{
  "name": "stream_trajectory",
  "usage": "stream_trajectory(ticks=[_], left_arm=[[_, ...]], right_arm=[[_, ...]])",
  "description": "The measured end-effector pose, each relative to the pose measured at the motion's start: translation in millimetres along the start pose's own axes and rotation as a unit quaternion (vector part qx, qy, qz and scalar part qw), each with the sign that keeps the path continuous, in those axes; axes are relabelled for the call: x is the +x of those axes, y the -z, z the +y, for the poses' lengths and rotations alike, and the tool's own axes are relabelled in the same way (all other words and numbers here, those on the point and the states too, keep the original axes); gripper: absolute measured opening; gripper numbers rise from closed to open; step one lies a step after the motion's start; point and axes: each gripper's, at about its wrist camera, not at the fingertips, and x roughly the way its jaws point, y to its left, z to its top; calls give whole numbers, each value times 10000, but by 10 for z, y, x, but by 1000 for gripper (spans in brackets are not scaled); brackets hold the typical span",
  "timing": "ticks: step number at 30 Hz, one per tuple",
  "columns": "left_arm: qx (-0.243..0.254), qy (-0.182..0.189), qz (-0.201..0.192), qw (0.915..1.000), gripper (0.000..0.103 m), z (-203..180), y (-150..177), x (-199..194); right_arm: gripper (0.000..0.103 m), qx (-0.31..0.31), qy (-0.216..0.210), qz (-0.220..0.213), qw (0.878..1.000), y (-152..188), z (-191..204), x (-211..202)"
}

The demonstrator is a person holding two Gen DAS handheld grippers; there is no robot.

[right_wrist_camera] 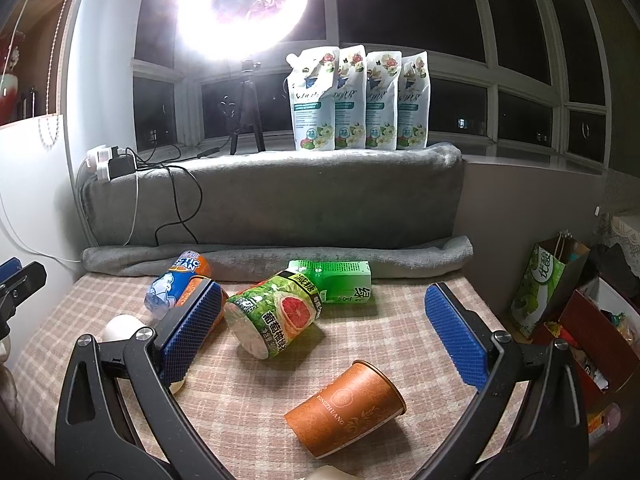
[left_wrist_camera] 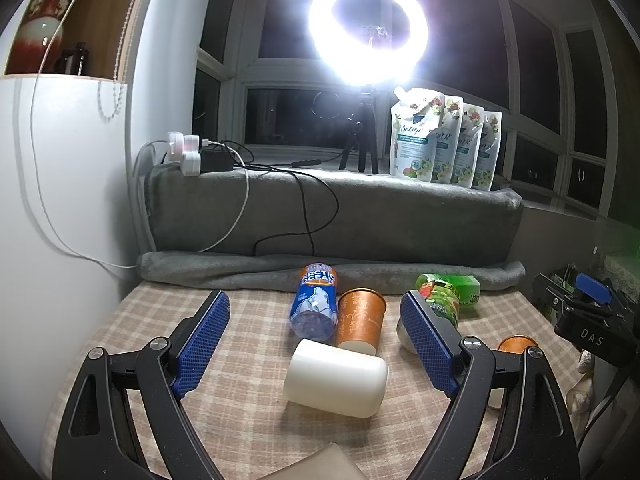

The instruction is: Flip cup upright

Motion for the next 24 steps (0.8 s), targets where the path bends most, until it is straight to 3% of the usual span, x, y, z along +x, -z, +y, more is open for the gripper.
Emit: stream_trajectory(ticks=[24], left_arm=[[16, 18, 6, 10000, 87, -20, -20, -13]], right_arm=[[103, -16, 12, 6, 10000, -4, 1, -2]])
